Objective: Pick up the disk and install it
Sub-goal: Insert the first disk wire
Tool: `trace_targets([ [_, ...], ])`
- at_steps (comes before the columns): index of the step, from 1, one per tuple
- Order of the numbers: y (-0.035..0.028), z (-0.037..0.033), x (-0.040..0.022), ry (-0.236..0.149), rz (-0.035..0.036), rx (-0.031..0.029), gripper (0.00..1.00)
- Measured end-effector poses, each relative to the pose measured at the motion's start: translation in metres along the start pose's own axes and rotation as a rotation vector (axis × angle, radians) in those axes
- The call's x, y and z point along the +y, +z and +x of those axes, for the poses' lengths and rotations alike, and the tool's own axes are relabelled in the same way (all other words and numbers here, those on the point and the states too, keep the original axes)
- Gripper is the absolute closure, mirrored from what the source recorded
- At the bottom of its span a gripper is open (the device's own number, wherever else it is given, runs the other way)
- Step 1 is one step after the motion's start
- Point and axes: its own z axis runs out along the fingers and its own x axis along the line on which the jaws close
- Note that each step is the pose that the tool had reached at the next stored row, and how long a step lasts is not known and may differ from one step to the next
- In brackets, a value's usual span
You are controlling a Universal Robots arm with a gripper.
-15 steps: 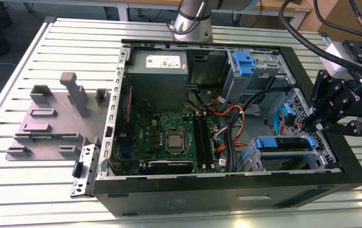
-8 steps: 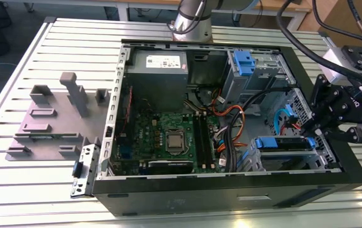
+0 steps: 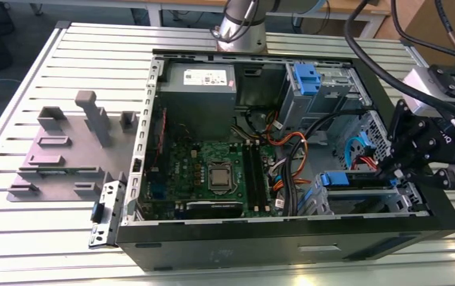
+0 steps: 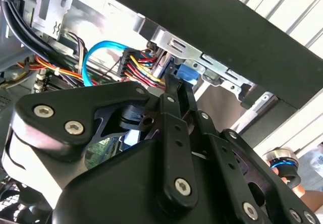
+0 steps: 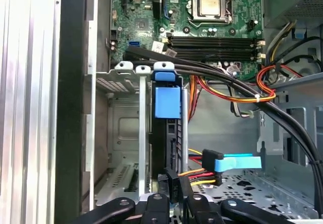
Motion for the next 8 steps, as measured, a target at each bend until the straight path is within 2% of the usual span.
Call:
trace_targets([
  [8, 0.0015, 0.0002, 0.0038, -0.001, 0.0000, -0.0002, 0.80],
])
